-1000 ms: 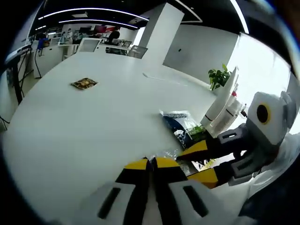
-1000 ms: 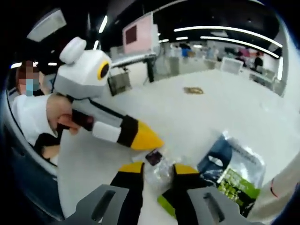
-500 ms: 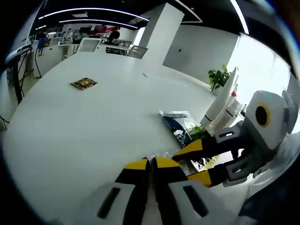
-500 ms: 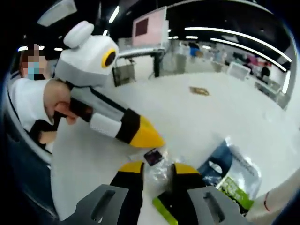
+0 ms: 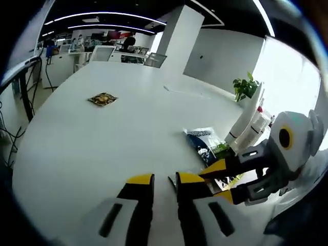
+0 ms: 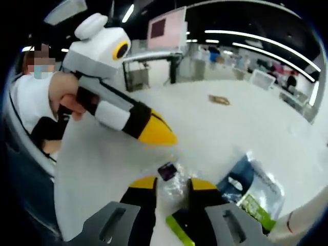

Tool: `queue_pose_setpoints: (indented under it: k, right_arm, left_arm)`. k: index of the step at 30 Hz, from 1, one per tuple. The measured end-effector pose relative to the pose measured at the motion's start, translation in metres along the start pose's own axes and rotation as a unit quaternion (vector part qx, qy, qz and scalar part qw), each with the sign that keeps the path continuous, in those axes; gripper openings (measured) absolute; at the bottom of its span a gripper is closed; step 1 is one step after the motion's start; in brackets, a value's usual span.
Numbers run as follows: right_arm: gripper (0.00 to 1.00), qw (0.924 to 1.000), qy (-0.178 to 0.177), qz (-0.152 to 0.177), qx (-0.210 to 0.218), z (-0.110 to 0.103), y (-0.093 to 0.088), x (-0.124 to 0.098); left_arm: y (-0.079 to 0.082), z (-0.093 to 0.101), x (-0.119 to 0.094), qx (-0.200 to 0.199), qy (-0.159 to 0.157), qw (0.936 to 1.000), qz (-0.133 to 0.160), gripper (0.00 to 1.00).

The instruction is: Arrange the skincare products in the storage area until every visible bottle or jar stands upright without overlapping.

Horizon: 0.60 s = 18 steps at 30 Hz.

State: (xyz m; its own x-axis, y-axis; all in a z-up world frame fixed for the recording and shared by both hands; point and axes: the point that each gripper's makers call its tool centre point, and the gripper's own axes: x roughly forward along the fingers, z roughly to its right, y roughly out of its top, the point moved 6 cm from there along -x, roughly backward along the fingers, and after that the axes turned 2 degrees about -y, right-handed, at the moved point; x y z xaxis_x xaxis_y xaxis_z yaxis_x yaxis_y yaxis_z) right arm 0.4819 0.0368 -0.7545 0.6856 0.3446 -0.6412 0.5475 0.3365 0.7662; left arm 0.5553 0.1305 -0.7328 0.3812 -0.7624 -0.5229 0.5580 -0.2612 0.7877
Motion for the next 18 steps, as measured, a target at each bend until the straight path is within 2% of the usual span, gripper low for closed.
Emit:
queue_pose_setpoints:
  k: [8, 18]
  right_arm:
    - [0.20, 1.0000, 0.000, -0.001, 0.002, -0.001, 0.001, 0.000]
    - [0.25, 1.0000, -0.002, -0.001, 0.006, 0.000, 0.000, -0.001]
  left_arm:
    - [0.008, -0.007, -0.015, 0.004, 0.018, 0.9998, 0.010, 0.19]
    - [0.008, -0.006, -0.031, 0.008, 0.024, 0.9997, 0.001, 0.24]
